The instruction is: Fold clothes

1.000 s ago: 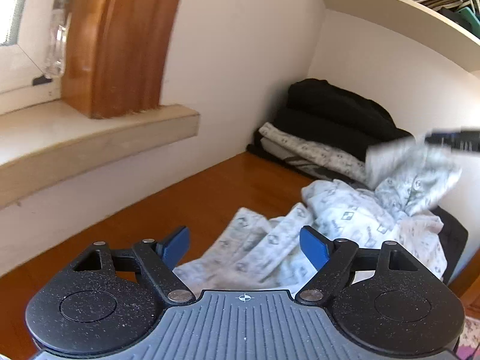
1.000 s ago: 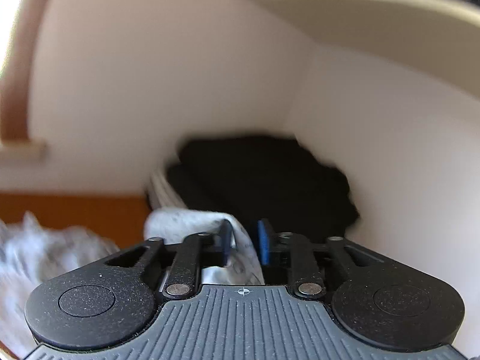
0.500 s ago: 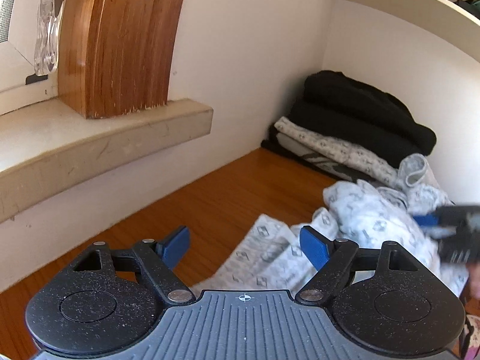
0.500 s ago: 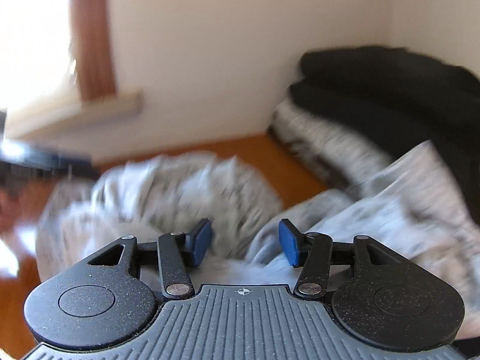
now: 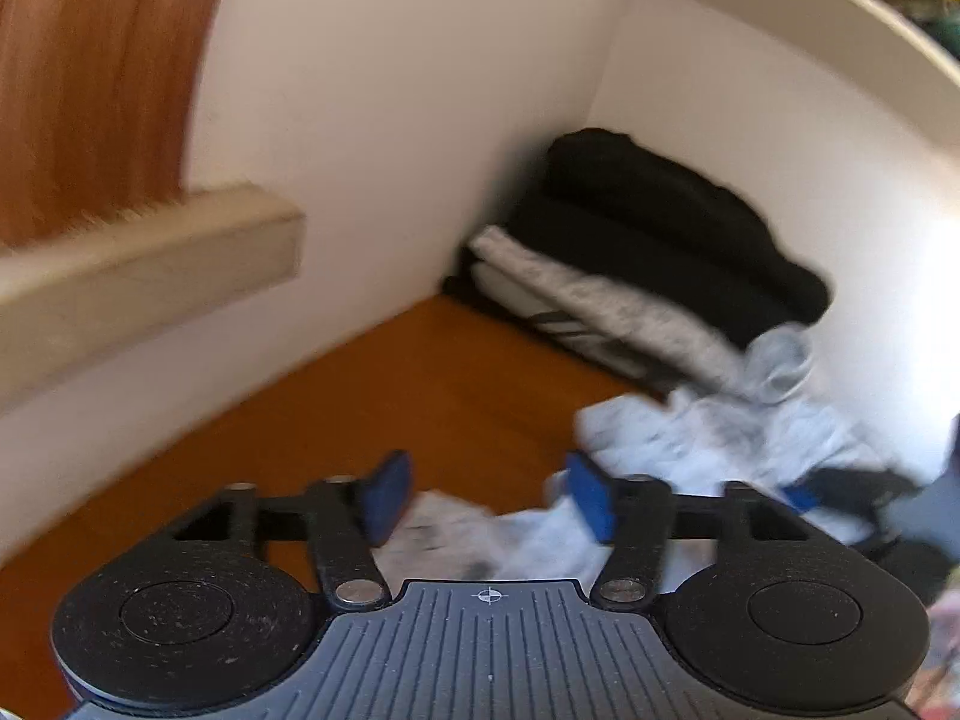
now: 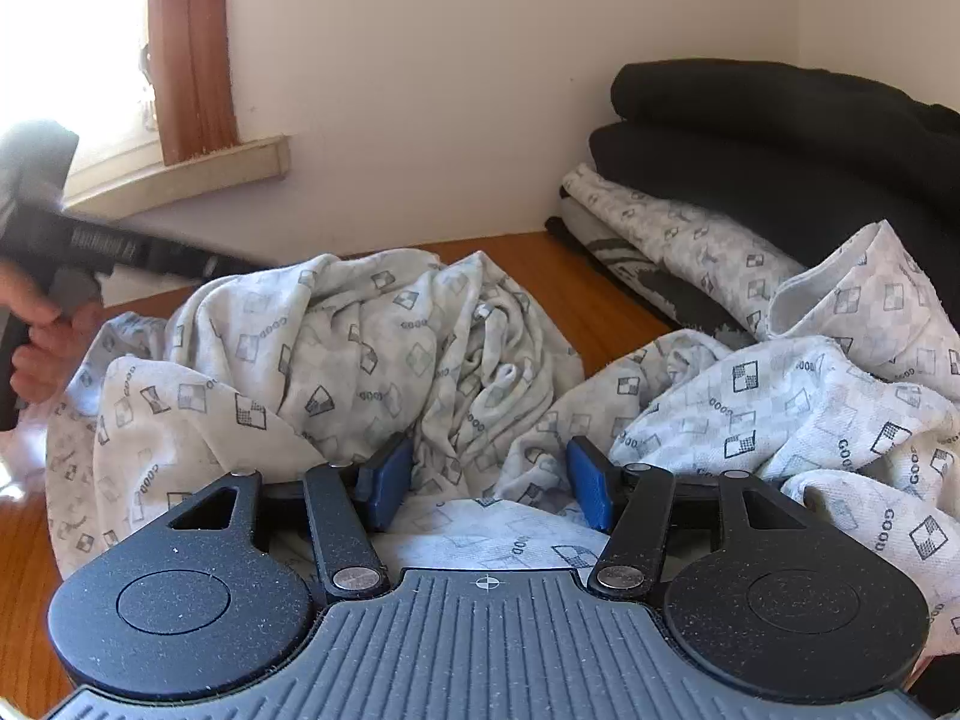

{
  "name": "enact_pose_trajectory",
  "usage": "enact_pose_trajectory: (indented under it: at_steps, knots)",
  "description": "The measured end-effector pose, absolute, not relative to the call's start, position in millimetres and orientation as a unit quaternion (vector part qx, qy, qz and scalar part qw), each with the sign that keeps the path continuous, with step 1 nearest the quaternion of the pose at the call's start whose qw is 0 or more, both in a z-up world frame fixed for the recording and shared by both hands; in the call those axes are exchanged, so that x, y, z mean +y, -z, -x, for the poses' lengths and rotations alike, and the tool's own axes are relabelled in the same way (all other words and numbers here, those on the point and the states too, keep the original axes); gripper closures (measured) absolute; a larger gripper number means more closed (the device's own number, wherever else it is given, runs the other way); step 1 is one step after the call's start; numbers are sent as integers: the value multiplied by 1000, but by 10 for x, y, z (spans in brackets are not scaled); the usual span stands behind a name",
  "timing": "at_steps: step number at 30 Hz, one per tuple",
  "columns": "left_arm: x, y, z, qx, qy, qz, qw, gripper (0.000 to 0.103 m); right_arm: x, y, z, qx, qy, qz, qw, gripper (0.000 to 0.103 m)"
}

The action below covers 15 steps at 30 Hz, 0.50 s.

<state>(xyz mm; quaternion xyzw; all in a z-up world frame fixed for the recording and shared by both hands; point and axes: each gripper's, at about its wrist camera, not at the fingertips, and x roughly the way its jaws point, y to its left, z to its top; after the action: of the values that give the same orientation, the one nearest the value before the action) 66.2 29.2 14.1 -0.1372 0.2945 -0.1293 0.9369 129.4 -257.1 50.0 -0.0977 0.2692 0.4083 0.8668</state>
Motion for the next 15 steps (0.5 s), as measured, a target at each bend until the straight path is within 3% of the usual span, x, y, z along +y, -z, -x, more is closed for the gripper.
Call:
enact_pose_trajectory:
  at_steps: [3,4,6,10,11,13,14,15]
  knots:
    - [177,-101,-687,302,147,127,933,53,-2583,-481,-1326,270,-413,91,865,44]
    - [142,-92,-686,305,144,121,934,52,-2596,-468,-1339,270,-415,85,864,43]
    - [106,-84,-686,313,134,116,933,38,-2633,-441,-1361,270,-419,70,864,42]
    - [46,-83,-695,314,132,101,935,38,-2649,-439,-1356,269,-419,68,865,41]
    - [30,-76,-704,316,130,95,935,42,-2651,-440,-1352,268,-419,69,865,41]
    - [-13,-46,-712,325,127,75,934,64,-2629,-436,-1373,267,-418,70,865,42]
    - [-34,-31,-716,329,125,65,934,99,-2628,-435,-1375,267,-418,69,866,41]
    - [-42,-27,-704,331,119,58,934,99,-2634,-436,-1374,267,-418,70,866,41]
